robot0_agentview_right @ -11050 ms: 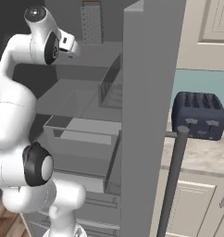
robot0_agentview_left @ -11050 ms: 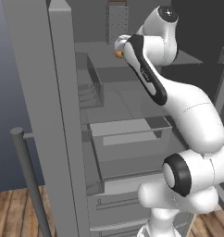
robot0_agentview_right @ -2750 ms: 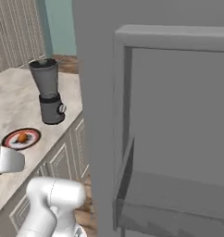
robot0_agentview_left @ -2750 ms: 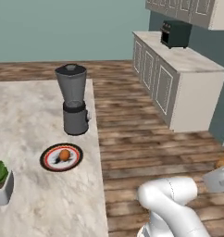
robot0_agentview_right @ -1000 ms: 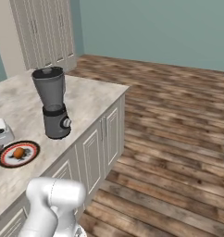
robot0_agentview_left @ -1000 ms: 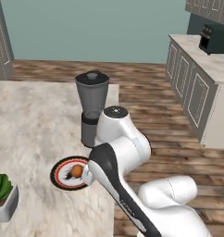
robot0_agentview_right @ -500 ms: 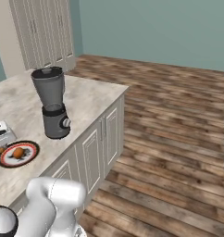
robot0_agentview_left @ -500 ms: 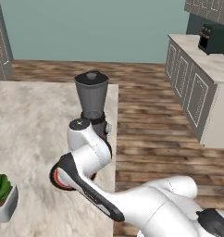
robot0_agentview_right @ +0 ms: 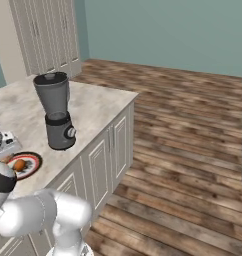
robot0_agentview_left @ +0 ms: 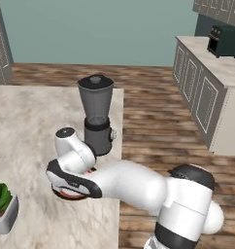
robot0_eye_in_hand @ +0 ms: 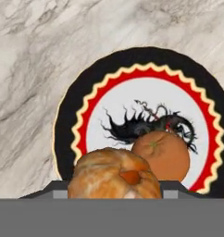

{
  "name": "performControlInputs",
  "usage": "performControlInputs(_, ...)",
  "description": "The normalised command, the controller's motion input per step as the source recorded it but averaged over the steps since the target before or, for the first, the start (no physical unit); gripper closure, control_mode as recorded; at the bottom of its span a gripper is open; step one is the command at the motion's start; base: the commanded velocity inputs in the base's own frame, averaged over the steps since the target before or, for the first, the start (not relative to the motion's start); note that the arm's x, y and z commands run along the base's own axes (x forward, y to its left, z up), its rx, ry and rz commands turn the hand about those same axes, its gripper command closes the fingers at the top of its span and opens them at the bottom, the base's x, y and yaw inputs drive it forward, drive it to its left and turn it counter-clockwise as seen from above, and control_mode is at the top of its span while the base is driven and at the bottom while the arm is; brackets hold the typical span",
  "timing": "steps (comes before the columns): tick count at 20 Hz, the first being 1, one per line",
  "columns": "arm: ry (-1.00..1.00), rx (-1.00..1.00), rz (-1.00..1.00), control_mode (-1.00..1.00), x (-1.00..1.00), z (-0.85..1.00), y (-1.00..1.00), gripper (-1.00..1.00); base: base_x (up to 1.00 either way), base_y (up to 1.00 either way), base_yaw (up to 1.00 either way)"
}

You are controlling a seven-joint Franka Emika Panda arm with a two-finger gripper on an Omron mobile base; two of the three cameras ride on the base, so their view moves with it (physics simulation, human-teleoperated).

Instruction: Pick the two tangerines from the fridge and place them on the plate next to the blender to make a fruit smoothie.

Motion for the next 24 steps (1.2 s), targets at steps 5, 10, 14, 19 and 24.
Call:
performControlInputs(5, 0.02, 0.0, 0.06, -1.0, 0.55, -0.62, 0.16, 1.0, 0.0, 0.0, 0.0)
performControlInputs(10, 0.04, -0.02, 0.04, -1.0, 0.38, -0.44, 0.31, 1.0, 0.0, 0.0, 0.0)
performControlInputs(14, 0.0, -0.03, 0.03, -1.0, 0.1, -0.41, 0.13, 1.0, 0.0, 0.0, 0.0)
performControlInputs(19, -0.03, 0.0, 0.0, -1.0, -0.14, -0.32, -0.19, 1.0, 0.0, 0.0, 0.0)
performControlInputs(24, -0.02, 0.0, 0.0, -1.0, -0.03, -0.07, -0.13, 1.0, 0.0, 0.0, 0.0)
